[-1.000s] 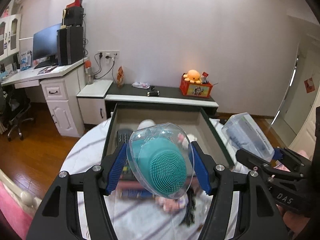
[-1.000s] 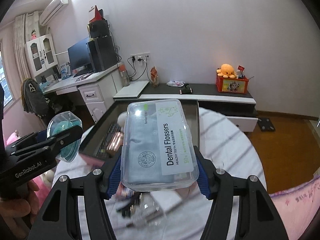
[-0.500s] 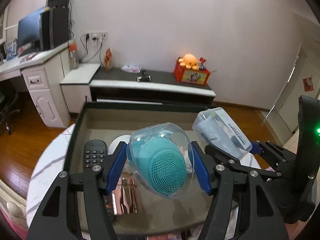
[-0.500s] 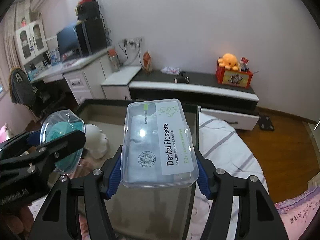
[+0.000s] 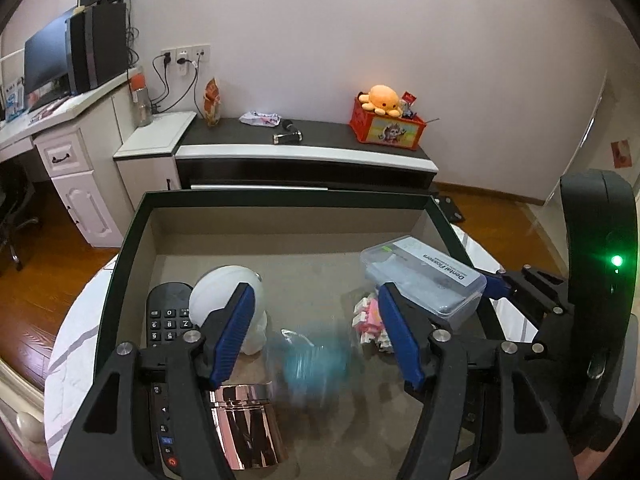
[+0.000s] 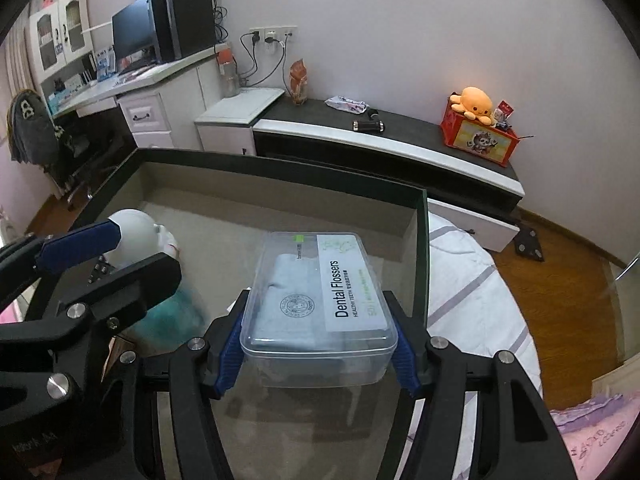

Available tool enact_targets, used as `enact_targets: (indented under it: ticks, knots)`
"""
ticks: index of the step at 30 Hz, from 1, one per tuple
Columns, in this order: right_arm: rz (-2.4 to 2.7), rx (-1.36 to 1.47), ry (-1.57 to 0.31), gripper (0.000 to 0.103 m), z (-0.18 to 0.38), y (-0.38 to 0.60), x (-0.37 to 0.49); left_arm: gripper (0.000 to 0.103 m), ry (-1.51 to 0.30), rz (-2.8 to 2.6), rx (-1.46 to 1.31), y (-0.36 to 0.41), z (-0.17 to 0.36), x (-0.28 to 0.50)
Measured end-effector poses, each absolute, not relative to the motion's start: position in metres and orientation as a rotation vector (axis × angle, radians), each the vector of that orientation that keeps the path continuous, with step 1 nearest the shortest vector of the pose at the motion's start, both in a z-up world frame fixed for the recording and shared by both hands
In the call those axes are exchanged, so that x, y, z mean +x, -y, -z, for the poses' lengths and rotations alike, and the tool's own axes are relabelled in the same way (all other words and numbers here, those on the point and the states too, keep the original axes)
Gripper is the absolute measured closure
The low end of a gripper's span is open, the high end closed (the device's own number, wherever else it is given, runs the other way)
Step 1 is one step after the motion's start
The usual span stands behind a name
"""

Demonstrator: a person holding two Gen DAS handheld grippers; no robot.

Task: Organize rigid objects
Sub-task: 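Place the face brush and flosser box into the tray and open both tools, then withdraw both tools from the tray back over the bed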

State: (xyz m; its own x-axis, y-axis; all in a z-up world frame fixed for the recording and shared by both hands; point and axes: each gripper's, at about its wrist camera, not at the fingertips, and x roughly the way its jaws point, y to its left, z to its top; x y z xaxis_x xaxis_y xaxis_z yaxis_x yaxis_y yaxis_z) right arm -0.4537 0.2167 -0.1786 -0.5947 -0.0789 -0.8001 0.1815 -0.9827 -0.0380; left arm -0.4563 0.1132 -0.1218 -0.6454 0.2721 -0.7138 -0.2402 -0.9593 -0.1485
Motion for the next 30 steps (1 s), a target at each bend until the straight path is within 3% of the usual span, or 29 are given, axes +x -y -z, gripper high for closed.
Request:
enact_targets:
  ticks: [3, 9, 12, 13, 30]
  knots:
    - [2.680, 1.329, -0.199, 0.022, 0.177, -0.214, -0.449, 0.021, 0.059, -2.629, -1.121, -0.113, 0.117, -0.450]
    - [2.682, 1.320, -0.143, 0.017, 0.173, -0.219, -0.439, 0.007, 0.072, -2.695, -1.037, -0.099, 0.096, -0.430]
    - [2.720, 1.268, -0.077, 0.009, 0.164, -0.222, -0.424, 0.002, 0.060, -2.726, -0.988, -0.090, 0.086, -0.415]
    - [2.736, 1.254, -0.063, 0.000, 0.161, -0.223, -0.419, 0.001, 0.056, -2.738, -0.975, -0.087, 0.083, -0.411]
    - [2.862, 1.006, 0.118, 0.000, 0.096, -0.232, -0.282, 0.000, 0.095, -2.834, -0.862, -0.039, 0.052, -0.283]
